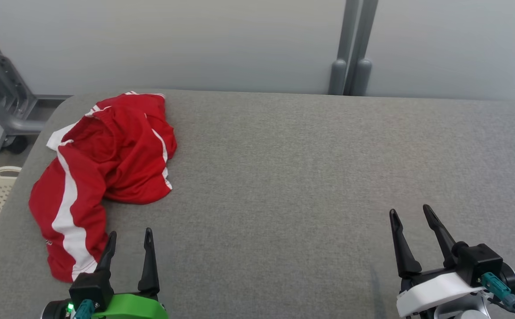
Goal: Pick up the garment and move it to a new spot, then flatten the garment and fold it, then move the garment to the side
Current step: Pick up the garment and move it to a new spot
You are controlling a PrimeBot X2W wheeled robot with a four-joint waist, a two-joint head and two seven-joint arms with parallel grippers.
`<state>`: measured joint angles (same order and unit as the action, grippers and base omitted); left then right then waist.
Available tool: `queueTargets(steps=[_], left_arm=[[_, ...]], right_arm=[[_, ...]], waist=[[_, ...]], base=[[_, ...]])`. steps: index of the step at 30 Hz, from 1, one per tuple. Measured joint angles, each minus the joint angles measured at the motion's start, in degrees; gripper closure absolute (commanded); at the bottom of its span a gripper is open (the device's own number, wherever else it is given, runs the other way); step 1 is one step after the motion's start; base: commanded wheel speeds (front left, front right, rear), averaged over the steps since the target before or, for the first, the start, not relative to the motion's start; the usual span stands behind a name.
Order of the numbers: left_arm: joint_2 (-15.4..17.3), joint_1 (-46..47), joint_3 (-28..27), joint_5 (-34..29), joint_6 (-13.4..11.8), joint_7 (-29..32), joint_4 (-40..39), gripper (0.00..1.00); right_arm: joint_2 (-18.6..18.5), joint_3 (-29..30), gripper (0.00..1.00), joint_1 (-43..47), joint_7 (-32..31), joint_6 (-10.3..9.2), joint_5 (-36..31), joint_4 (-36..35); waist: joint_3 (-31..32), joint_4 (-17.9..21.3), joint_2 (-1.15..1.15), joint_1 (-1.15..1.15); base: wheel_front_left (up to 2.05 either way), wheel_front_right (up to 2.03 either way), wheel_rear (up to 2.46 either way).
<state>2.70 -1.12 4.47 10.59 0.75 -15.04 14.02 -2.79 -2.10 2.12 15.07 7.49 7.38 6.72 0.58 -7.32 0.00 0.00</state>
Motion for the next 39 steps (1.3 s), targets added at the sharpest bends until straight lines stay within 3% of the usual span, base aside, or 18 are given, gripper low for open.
queueTargets(steps=[16, 22, 39], left_arm=[[0.02, -0.23, -0.59, 0.05, -0.1, 0.0, -0.08, 0.0], [0.03, -0.48, -0.79, 0.33, -0.09, 0.0, -0.25, 0.0], [0.7, 1.49, -2.16, 1.51, 0.36, 0.0, -0.71, 0.0]], right_arm=[[0.01, -0.79, 0.0, -0.09, 0.0, 0.0, 0.55, 0.26], [0.02, -1.21, 0.0, -0.19, 0.0, 0.0, 0.6, 0.45], [0.01, -1.48, 0.0, -0.33, 0.0, 0.0, 0.05, 0.75]], waist=[[-0.59, -15.28, 0.0, 0.0], [-0.97, -19.23, 0.0, 0.0], [-1.72, -17.75, 0.0, 0.0]], base=[[0.0, 0.0, 0.0], [0.0, 0.0, 0.0], [0.0, 0.0, 0.0]])
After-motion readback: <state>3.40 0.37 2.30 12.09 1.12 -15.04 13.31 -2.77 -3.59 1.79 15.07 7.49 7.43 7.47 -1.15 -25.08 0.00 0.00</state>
